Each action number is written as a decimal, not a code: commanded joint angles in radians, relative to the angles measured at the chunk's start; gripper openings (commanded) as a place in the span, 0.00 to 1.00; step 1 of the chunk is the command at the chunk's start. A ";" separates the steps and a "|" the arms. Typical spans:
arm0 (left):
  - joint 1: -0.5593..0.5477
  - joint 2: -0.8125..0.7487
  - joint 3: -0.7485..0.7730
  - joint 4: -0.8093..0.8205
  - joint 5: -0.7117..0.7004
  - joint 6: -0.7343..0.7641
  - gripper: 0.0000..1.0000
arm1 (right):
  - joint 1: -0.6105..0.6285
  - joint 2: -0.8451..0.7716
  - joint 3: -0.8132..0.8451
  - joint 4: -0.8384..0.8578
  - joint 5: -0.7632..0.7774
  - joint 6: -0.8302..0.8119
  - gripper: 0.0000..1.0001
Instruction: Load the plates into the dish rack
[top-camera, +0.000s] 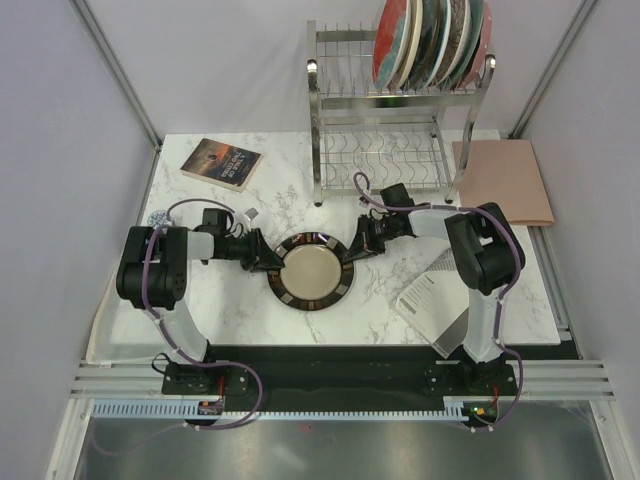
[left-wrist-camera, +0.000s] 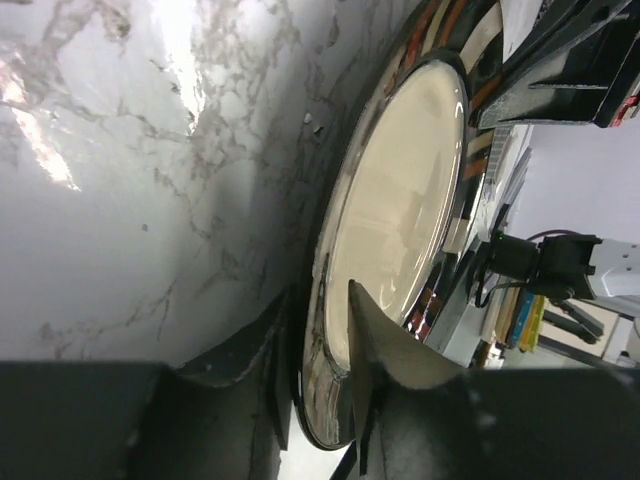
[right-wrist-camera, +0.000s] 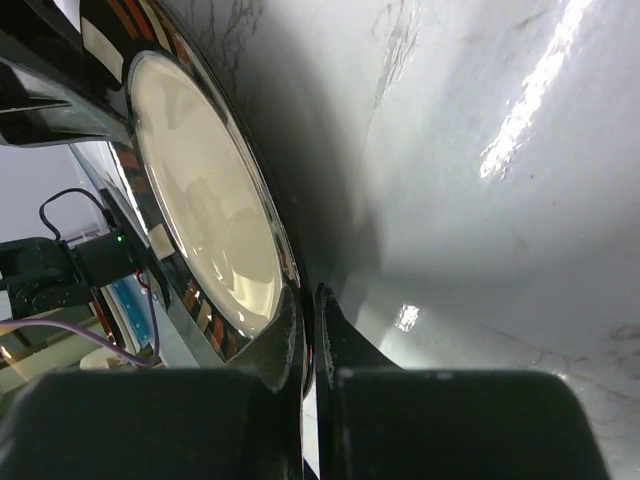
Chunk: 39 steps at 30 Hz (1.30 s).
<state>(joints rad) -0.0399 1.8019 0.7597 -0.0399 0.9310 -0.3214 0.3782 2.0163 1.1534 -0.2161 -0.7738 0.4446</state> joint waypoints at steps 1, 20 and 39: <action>-0.023 0.048 0.056 -0.048 0.155 0.030 0.28 | 0.010 0.070 0.032 0.055 0.124 -0.033 0.06; -0.021 0.109 0.072 0.124 0.275 -0.047 0.02 | 0.034 0.260 0.074 -0.157 -0.163 -0.201 0.46; -0.005 0.088 0.072 0.154 0.289 -0.076 0.27 | 0.034 0.188 0.049 -0.104 -0.174 -0.138 0.00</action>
<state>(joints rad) -0.0425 1.9327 0.8017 0.0849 1.1210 -0.3851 0.3748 2.2246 1.2453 -0.2928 -1.1336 0.3145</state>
